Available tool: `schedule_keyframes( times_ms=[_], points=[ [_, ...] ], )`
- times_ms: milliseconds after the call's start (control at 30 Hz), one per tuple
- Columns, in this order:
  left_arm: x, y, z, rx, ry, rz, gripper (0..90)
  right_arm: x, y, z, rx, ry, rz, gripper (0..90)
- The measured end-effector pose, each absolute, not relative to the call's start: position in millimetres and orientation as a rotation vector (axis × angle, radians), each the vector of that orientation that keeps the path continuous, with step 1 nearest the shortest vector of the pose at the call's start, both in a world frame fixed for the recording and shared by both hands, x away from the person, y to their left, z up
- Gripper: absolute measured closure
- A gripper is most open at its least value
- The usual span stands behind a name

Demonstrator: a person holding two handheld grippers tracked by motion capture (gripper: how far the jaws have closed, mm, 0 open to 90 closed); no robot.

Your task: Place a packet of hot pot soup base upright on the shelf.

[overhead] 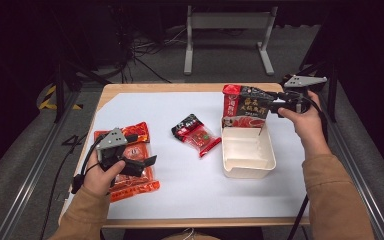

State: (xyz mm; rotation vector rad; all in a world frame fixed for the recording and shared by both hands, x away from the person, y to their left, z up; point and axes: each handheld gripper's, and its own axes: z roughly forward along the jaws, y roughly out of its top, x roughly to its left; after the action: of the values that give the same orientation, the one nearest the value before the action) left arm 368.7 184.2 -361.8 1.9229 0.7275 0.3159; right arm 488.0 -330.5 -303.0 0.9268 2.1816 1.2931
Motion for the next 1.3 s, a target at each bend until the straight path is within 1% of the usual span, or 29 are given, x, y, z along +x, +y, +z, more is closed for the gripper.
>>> schedule_keyframes(
  times_ms=[33,67,133,233,267,400,600,733,900,1133,1200,1300],
  points=[
    [368.7,184.2,-361.8,1.923,0.727,0.316,1.7,485.0,-331.1,-300.9,0.93,2.171,1.29,42.5],
    [369.8,184.3,-361.5,1.922,0.73,0.317,1.7,485.0,-331.1,-300.9,0.93,2.171,1.29,42.5],
    [371.8,183.5,-360.3,1.922,0.731,0.313,1.8,474.4,-332.5,-292.6,0.912,2.136,1.33,35.6],
    [372.8,182.9,-359.7,1.925,0.727,0.308,1.7,466.4,-333.3,-285.9,0.904,2.129,1.317,33.5],
    [373.9,182.3,-359.6,1.926,0.727,0.309,1.7,457.8,-332.8,-280.1,0.897,2.119,1.3,32.6],
    [374.0,182.3,-359.4,1.928,0.73,0.312,1.9,443.4,-332.1,-272.4,0.875,2.098,1.252,31.9],
    [375.0,182.8,-358.9,1.932,0.725,0.311,1.9,422.8,-327.8,-268.6,0.869,2.093,1.248,31.0],
    [376.2,186.0,-357.8,1.934,0.736,0.314,2.2,407.6,-322.7,-270.7,0.936,2.145,1.254,31.1],
    [374.8,192.5,-353.3,1.932,0.738,0.318,2.7,390.7,-319.5,-278.7,0.893,2.16,1.283,30.6],
    [374.3,198.1,-351.3,1.913,0.771,0.332,2.6,380.2,-320.3,-297.5,0.887,2.195,1.306,27.5],
    [375.6,200.2,-350.6,1.896,0.789,0.332,2.7,377.7,-321.8,-304.2,0.921,2.187,1.345,24.4],
    [375.9,202.6,-349.2,1.89,0.794,0.334,3.1,377.2,-324.1,-311.9,0.938,2.19,1.365,23.8]
  ],
)
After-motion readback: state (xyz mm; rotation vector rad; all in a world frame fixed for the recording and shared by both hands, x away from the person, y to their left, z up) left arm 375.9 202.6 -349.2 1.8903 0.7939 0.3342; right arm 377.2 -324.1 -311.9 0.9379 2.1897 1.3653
